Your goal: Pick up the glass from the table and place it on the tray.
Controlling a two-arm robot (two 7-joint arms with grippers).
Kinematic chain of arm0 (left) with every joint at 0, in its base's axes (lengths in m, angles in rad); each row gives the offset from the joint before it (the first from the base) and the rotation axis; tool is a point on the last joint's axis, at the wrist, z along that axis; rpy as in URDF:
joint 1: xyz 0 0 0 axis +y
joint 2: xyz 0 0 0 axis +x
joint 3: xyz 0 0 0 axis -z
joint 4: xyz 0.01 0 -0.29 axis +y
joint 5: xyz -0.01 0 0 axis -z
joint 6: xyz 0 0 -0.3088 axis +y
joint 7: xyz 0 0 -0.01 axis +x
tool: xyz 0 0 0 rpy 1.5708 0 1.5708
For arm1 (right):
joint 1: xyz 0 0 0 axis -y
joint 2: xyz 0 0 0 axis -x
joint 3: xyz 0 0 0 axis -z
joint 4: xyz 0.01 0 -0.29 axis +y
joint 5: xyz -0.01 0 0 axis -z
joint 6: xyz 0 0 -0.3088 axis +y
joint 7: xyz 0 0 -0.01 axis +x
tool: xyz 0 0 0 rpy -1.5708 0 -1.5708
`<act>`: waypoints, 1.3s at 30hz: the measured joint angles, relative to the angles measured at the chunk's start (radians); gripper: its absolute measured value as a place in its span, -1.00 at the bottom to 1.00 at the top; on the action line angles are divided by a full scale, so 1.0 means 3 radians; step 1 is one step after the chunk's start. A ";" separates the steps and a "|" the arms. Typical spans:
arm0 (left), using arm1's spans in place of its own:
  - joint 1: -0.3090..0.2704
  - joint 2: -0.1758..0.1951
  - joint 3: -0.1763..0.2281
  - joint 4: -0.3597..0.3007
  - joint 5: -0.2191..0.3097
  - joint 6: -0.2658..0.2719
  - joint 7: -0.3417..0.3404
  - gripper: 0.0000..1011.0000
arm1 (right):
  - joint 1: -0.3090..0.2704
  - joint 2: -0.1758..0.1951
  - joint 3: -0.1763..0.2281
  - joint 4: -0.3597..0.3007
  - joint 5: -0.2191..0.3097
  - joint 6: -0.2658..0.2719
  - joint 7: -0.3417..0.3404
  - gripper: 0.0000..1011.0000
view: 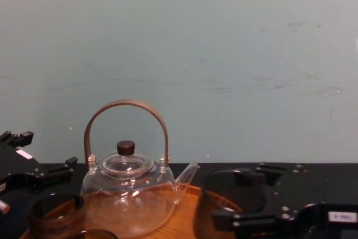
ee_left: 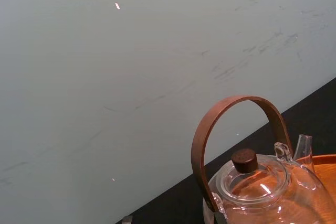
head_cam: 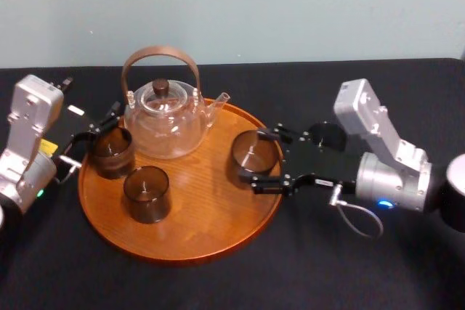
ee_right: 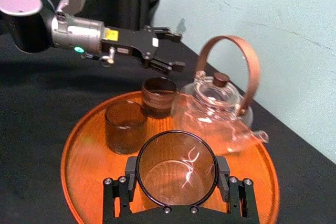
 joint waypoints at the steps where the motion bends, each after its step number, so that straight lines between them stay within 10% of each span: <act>1: 0.0000 0.0000 0.0000 0.0000 0.0000 0.0000 0.0000 0.98 | 0.0013 -0.0014 -0.0016 0.0011 0.0003 -0.0004 0.0008 0.79; 39: 0.0000 0.0000 0.0000 0.0000 0.0000 0.0000 0.0000 0.98 | 0.0193 -0.0315 -0.0424 0.0532 -0.0049 -0.0034 0.0056 0.79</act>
